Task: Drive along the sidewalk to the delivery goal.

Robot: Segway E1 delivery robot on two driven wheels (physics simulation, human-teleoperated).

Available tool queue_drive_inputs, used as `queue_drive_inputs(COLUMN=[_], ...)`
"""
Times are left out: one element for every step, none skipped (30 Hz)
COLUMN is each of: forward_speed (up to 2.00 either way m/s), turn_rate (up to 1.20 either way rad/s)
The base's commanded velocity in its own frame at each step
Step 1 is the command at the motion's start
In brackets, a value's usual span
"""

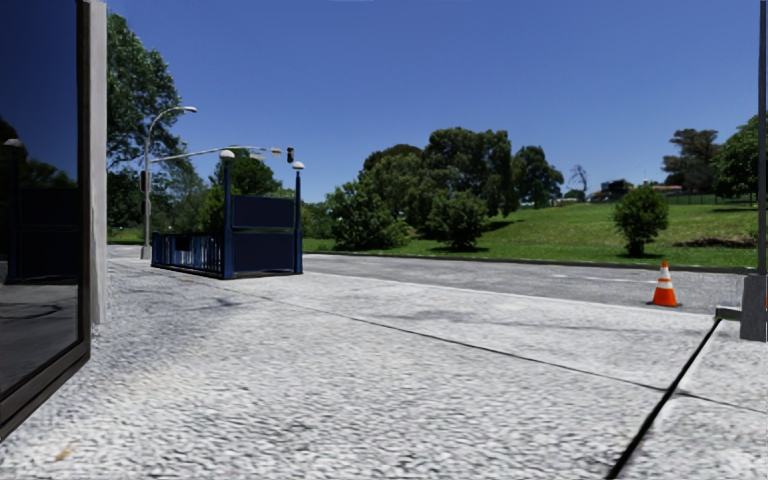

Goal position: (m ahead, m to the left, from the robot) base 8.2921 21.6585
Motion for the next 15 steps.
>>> queue_drive_inputs(forward_speed=[2.0,2.0,2.0,2.0,2.0,2.0,2.0,2.0,2.0,2.0,2.0,2.0,2.0,2.0,2.0], turn_rate=[0.56,0.51,0.5,0.5,0.5,0.5,0.5,0.5,0.5,0.49,0.49,0.49,0.48,0.48,0.48])
